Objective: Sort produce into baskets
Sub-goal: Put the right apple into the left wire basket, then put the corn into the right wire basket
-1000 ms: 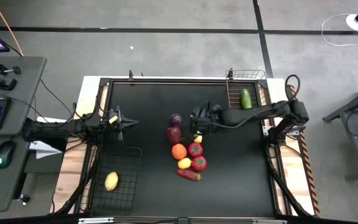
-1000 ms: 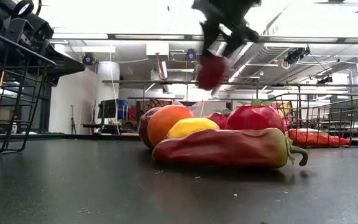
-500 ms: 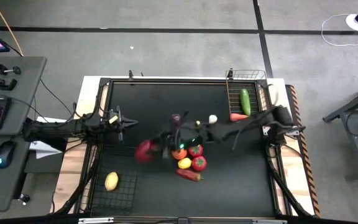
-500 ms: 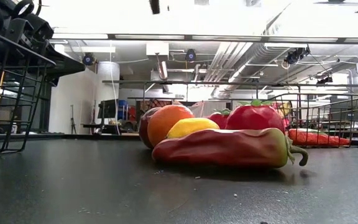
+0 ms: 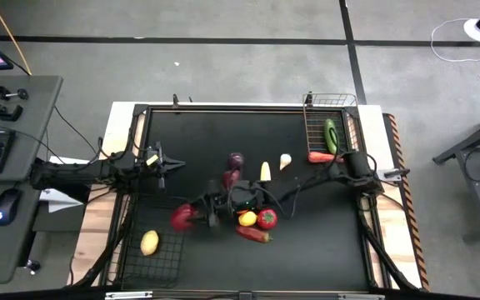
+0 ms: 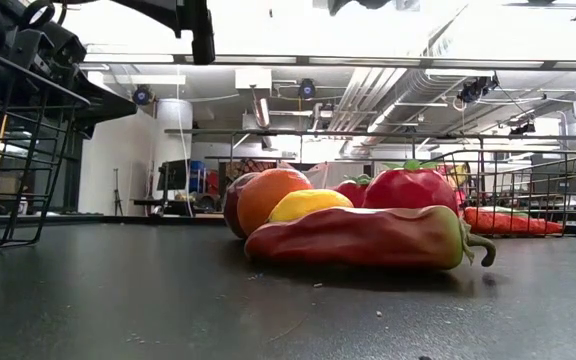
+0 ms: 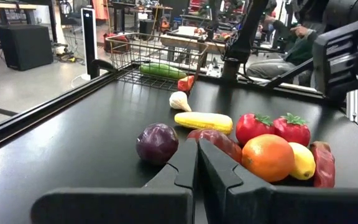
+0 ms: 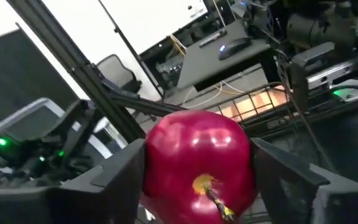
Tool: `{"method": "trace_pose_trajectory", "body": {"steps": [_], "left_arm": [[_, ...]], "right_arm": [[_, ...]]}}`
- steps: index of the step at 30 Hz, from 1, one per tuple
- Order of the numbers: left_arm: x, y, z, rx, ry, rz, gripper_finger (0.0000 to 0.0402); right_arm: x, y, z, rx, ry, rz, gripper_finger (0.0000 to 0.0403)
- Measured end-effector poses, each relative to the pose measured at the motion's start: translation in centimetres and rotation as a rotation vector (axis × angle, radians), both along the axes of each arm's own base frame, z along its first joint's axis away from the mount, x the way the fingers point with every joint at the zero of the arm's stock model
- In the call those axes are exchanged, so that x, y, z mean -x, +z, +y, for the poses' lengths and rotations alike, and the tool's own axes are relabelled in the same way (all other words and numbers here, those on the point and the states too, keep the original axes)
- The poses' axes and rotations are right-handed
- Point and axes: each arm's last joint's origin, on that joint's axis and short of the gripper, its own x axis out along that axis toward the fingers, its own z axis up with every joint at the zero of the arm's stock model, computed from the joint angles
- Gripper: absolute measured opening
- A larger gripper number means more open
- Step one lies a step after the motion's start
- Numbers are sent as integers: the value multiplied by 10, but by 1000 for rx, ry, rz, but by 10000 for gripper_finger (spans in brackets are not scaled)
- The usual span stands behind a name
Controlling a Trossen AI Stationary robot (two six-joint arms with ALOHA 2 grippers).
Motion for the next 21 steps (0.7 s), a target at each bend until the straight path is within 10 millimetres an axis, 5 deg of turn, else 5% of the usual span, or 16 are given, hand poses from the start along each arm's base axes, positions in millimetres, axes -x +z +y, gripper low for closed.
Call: {"method": "trace_pose_trajectory", "body": {"steps": [5, 14, 21], "left_arm": [[0, 0, 0, 0, 0, 0, 0], [0, 0, 0, 0, 0, -1, 0], [0, 0, 0, 0, 1, 0, 0]], "right_arm": [[-9, 0, -13, 34, -35, -13, 306], [-80, 8, -4, 137, 32, 36, 331], [-78, 45, -10, 239, 95, 0, 332]]}}
